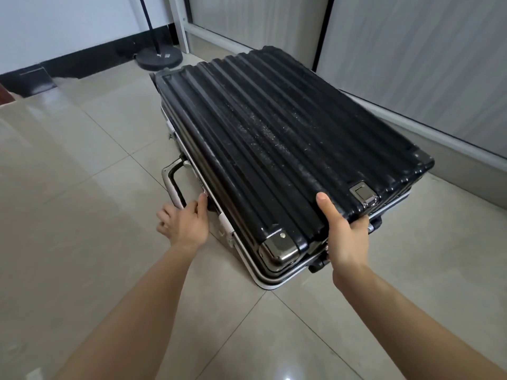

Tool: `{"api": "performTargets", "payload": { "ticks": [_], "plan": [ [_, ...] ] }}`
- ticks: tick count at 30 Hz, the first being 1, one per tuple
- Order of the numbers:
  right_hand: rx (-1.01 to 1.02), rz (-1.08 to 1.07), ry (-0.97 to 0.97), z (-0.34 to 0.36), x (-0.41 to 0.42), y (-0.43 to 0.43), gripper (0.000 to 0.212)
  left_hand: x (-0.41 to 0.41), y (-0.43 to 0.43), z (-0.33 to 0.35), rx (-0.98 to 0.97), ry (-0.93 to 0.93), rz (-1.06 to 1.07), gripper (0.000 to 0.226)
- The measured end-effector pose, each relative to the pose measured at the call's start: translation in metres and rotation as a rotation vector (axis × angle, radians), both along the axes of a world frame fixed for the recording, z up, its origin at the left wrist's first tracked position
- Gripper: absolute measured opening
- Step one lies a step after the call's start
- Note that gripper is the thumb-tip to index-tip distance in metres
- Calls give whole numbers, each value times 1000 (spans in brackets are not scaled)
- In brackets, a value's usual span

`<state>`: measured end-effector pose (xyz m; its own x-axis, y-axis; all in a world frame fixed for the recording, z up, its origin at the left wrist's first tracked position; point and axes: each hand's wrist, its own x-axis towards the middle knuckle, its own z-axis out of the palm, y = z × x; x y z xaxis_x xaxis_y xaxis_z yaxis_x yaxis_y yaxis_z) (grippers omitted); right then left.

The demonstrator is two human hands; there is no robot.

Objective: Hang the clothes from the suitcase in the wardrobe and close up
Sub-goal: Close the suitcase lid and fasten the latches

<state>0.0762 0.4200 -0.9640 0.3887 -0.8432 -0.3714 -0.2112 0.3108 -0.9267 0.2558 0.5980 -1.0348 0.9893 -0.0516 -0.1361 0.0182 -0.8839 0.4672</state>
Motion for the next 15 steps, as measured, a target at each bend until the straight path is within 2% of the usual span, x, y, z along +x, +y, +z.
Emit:
{"api": "performTargets", "payload": {
  "ticks": [3,5,10,13,15],
  "plan": [
    [11,-8,2,9,-3,-17,76,-16,11,-2,99,-351,-158,52],
    [6,19,8,17,-7,-34,62,-27,18,-8,142,-446,-314,56],
    [-70,263,100,32,-23,-78,43,-70,21,-1,284,-413,-649,66],
    [-45,265,-20,30,-40,-80,29,-97,14,18,395,-301,-655,62],
    [-50,146,-112,18,-60,-65,34,-107,3,27,399,-209,-569,55]
  ]
}}
